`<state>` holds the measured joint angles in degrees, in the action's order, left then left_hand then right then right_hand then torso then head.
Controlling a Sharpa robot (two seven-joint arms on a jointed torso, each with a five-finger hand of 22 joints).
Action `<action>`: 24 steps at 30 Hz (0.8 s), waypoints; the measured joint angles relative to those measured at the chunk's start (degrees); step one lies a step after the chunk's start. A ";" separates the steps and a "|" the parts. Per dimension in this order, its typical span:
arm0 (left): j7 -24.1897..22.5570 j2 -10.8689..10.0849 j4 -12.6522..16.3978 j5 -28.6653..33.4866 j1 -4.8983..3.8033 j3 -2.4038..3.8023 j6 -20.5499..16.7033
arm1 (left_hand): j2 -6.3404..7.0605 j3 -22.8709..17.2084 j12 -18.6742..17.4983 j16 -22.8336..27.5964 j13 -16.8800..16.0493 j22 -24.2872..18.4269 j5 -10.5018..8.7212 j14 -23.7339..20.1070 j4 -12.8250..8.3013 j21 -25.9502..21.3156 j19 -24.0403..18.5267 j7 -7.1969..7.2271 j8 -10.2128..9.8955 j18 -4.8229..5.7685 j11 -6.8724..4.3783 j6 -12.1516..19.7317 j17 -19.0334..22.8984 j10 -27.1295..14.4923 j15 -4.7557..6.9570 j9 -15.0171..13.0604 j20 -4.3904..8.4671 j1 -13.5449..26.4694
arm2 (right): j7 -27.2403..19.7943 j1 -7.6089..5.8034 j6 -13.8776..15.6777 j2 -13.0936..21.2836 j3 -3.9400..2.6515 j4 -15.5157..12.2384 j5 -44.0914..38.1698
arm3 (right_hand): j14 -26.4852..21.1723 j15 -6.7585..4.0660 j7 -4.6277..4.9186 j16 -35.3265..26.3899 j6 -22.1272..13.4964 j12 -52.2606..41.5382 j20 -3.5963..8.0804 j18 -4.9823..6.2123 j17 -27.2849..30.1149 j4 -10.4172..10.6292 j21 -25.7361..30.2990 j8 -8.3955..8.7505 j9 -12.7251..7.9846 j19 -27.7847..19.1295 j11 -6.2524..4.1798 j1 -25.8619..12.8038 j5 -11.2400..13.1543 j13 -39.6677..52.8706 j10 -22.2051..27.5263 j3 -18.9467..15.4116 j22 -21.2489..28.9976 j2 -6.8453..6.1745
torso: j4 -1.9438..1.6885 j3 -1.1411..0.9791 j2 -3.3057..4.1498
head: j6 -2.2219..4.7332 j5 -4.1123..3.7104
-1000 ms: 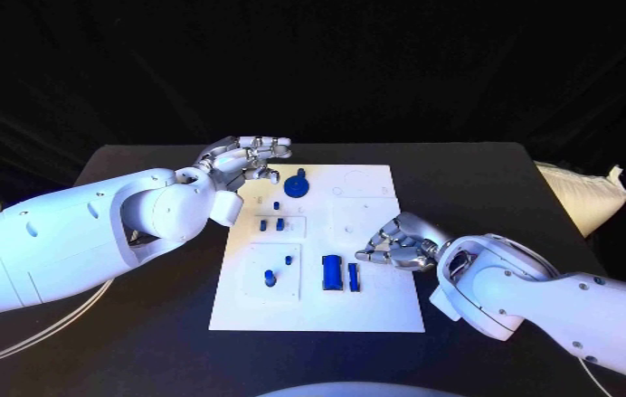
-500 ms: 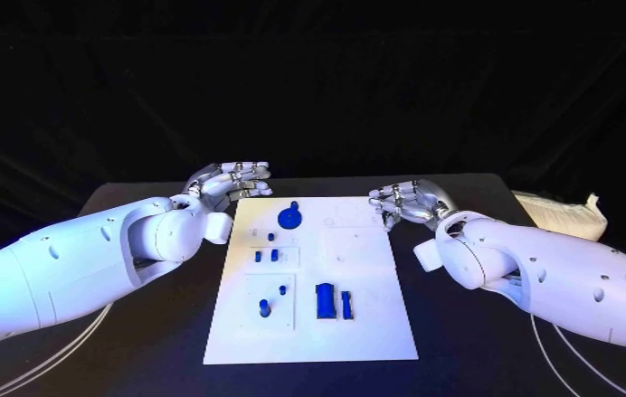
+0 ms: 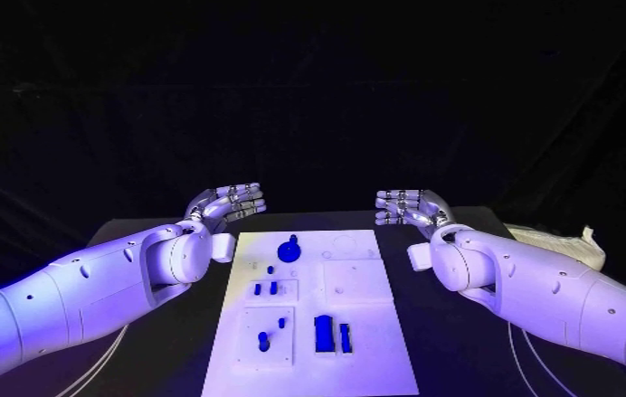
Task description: Assemble the parts on the task board
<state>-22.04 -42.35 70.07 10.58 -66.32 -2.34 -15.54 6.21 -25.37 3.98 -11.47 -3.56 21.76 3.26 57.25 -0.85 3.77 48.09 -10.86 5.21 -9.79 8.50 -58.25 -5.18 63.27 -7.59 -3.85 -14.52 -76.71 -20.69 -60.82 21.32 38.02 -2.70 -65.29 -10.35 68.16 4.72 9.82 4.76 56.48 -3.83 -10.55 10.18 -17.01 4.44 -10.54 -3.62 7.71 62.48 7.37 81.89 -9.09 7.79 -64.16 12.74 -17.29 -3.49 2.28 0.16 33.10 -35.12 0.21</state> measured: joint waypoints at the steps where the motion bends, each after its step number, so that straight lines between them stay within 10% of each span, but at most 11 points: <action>1: -0.03 0.02 -0.02 0.02 0.01 0.00 -0.05 | -0.12 0.21 -0.17 0.21 0.11 -0.30 -0.05 -0.37 0.06 -0.08 -0.56 0.02 -0.19 0.00 0.14 0.19 0.20 -0.45 -0.10 0.13 0.08 0.52 | -0.04 0.00 -0.09 -0.04 0.00 0.01 0.01 | 0.34 -0.38 -0.05 -0.03 -0.52 0.14 0.28 0.00 0.58 -0.17 0.10 0.00 -0.29 0.44 -0.12 -0.70 0.13 -0.57 0.45 0.09 0.45 -0.03 | 0.00 -0.04 -0.03 | 0.07 0.04; 10: 0.03 -0.41 2.86 -0.40 0.96 0.32 -1.75 | -4.28 8.18 -2.91 3.78 2.76 -7.04 -2.45 -18.12 0.66 -2.76 -15.47 3.38 -4.07 1.81 -2.46 18.30 4.04 -20.11 2.53 3.01 4.56 24.40 | -0.09 0.13 1.89 1.40 0.57 -4.18 0.76 | -20.14 -3.69 -3.00 -3.54 -17.51 2.79 3.47 -2.25 5.66 -3.56 3.34 2.55 -3.33 -18.43 -3.02 -25.43 2.93 -4.01 19.61 -3.74 5.62 2.65 | -1.04 -0.07 -0.89 | 0.44 -0.13; 15: -0.78 -1.13 7.81 -1.73 2.51 0.98 -6.18 | -5.36 11.40 -3.35 5.23 3.21 -9.77 -2.66 -25.41 0.76 -3.11 -21.54 4.77 -4.61 2.66 -4.77 25.75 4.68 -28.16 5.26 3.48 6.40 34.14 | -1.35 0.17 5.91 3.19 1.33 -11.62 2.40 | -29.57 -4.29 -4.40 -3.98 -25.16 3.23 4.85 -3.14 7.89 -4.15 4.78 3.11 -5.85 -27.08 -5.52 -36.50 5.10 -6.20 28.34 -5.42 7.91 3.14 | -1.90 -0.14 -1.61 | 0.70 -0.20; 24: -3.50 -2.05 17.19 -5.89 5.43 2.00 -18.34 | -6.02 15.66 -3.65 9.12 3.40 -13.45 -2.89 -35.18 0.87 -3.42 -29.67 8.66 -4.83 4.58 -7.64 35.73 5.03 -38.92 7.07 3.70 8.91 47.20 | -5.06 0.57 15.96 6.16 2.55 -22.70 6.91 | -41.46 -4.62 -8.46 -4.32 -34.80 3.46 8.98 -4.94 10.70 -4.37 8.85 3.22 -7.28 -38.02 -6.96 -50.49 7.99 -7.43 39.41 -8.22 10.81 3.43 | -2.25 -0.16 -1.87 | 0.74 -0.21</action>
<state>-25.54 -44.40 87.26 4.69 -60.89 -0.34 -33.88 0.19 -9.71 0.33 -2.35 -0.16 8.31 0.37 22.07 0.01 0.35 18.42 -2.20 0.38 -5.20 0.86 -22.52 -0.15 24.35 -0.52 -0.15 -5.61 -29.51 -25.75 -60.25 37.29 44.19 -0.15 -87.99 -3.44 26.69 0.10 1.35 0.44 21.68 -0.37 -1.57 5.24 -6.30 0.07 -1.69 -0.40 0.43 24.47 0.40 31.40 -1.10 0.36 -24.76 4.52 -6.48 -0.06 0.03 -0.01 31.22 -34.38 0.00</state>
